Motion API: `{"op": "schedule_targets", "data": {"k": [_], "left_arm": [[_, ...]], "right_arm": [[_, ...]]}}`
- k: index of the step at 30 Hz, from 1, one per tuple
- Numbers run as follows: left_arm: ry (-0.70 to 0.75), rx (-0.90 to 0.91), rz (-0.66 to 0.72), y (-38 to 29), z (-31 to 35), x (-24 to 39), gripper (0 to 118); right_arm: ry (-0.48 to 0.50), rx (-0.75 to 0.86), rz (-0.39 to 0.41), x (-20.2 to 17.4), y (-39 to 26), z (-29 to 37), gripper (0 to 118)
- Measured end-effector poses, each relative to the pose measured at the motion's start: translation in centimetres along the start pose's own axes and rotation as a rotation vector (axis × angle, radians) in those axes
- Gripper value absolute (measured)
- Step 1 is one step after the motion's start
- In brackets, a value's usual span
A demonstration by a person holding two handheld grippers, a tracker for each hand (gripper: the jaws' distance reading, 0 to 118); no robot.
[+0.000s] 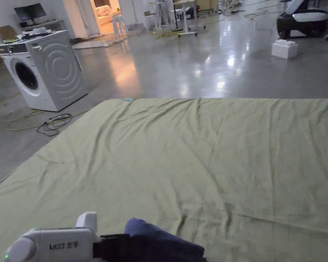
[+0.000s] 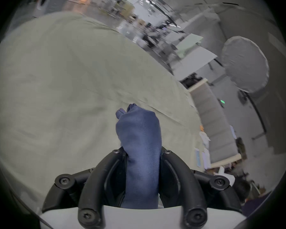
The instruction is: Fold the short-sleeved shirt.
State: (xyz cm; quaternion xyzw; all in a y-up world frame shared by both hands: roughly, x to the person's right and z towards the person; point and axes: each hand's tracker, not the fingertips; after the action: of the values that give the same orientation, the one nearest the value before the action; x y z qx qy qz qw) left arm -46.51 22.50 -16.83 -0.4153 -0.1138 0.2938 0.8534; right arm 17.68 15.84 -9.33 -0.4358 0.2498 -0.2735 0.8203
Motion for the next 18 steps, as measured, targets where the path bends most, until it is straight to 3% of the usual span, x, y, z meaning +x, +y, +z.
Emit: {"op": "schedule_targets", "data": {"k": [2, 5, 9, 12, 13, 15, 18], "left_arm": [[0.057, 0.003, 0.048, 2.3, 1.5, -3.8, 32], [0.125, -0.029, -0.049, 3.8, 2.4, -5.2, 32], [0.309, -0.069, 0.032, 4.3, 0.0, -10.4, 34], [0.527, -0.030, 0.080, 2.6, -2.7, -9.4, 69], [0.602, -0.056, 0.050, 2.2, -3.2, -8.4, 76], [0.708, -0.038, -0.069, 2.0, -2.5, -6.2, 76], [0.783, 0.071, -0.398, 2.6, 0.7, -2.4, 76]], "right_arm": [[0.022, -0.030, 0.006, -0.2, -0.4, -0.3, 0], [-0.038, -0.062, 0.077, -0.6, -0.7, -1.0, 0], [-0.020, -0.055, 0.044, -0.4, -0.8, -1.7, 0], [-0.043, -0.048, 0.045, -0.5, -0.7, -1.6, 0], [-0.057, -0.041, 0.069, -0.7, -0.7, -1.2, 0], [-0.054, -0.033, 0.087, -0.5, -0.5, -0.4, 0], [-0.073, 0.026, 0.116, -0.2, 0.1, 1.4, 0]]}}
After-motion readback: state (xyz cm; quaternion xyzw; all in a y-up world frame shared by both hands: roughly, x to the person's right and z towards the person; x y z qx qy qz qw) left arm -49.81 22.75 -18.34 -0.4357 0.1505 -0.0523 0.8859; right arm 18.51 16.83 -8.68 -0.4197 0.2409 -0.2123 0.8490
